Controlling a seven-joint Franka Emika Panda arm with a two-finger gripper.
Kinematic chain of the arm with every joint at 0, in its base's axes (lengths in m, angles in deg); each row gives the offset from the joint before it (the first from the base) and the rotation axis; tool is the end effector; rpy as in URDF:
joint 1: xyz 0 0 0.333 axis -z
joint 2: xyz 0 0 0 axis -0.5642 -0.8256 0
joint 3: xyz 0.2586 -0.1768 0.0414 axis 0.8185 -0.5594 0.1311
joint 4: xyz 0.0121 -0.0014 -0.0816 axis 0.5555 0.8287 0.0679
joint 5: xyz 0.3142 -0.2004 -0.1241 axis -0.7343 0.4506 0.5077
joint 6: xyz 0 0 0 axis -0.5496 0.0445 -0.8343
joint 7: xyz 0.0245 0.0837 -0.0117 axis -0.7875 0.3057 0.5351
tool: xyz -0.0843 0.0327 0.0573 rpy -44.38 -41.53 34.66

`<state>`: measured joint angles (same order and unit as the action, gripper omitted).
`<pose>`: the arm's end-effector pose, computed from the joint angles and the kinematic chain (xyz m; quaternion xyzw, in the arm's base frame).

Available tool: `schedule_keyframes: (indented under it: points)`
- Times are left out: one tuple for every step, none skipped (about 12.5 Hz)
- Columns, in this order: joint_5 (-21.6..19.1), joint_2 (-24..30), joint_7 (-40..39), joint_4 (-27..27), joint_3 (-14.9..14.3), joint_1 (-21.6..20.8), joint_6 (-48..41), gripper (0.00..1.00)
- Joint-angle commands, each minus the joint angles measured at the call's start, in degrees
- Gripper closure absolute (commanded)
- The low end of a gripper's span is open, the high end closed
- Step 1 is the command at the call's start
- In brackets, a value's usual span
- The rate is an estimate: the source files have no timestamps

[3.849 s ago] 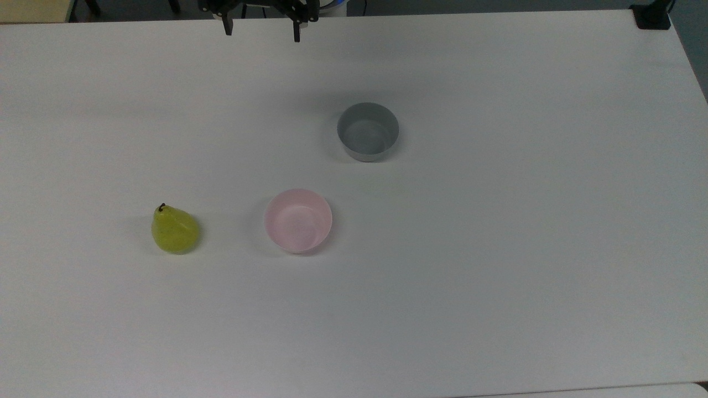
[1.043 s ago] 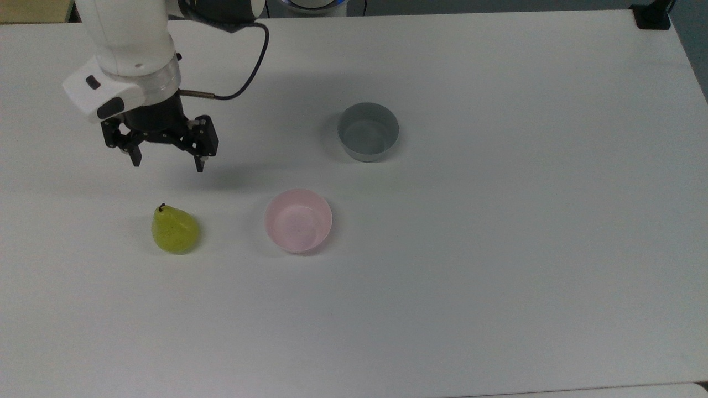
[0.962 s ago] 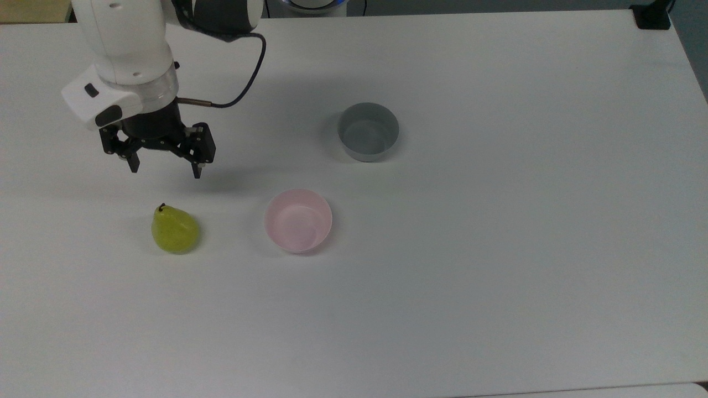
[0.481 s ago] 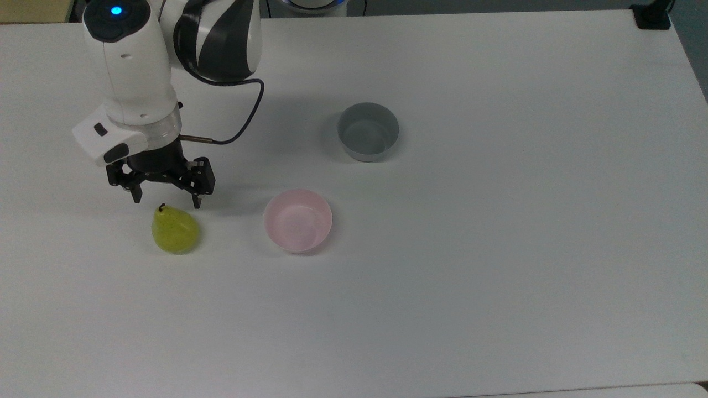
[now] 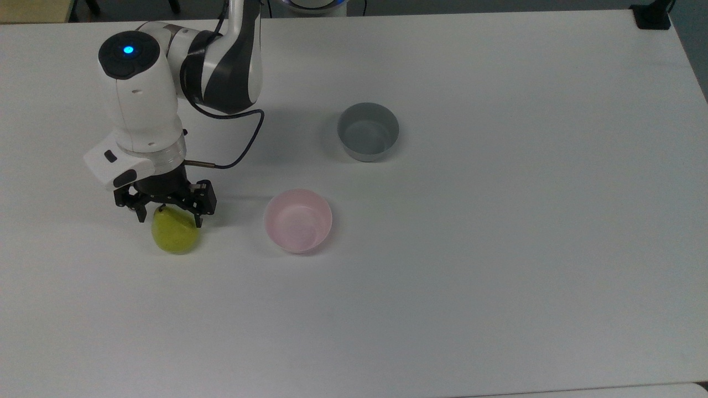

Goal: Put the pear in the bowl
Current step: 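Lower the gripper and close it around the pear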

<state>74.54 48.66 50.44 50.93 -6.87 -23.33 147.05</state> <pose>0.7046 -0.1692 0.3306 0.9905 -0.0054 0.1215 0.0639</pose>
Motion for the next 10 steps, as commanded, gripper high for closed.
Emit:
schedule_keyframes:
  points:
    - [0.79, -1.00, -0.75, -0.48, 0.04, 0.14, 2.30, 0.00]
    - [0.79, -1.09, -0.75, -0.39, 0.04, 0.14, 2.30, 0.00]
    - [0.79, -1.09, -0.75, -0.39, 0.04, 0.14, 2.30, 0.00]
    - [0.79, -1.09, -0.75, -0.39, 0.04, 0.05, 2.30, 0.00]
    - [0.79, -1.26, -0.75, -0.39, 0.04, 0.14, 2.30, 0.04]
    - [1.23, -1.44, -0.75, -0.39, 0.04, 0.05, 2.30, 0.11]
    - [1.84, -1.44, -0.75, -0.39, 0.04, 0.05, 2.30, 0.23]
    - [2.20, -1.44, -0.75, -0.39, 0.04, 0.05, 2.30, 0.36]
    - [2.20, -1.44, -0.75, -0.39, 0.04, 0.05, 2.30, 0.45]
    - [2.20, -1.44, -0.75, -0.39, 0.04, 0.05, 2.30, 0.54]
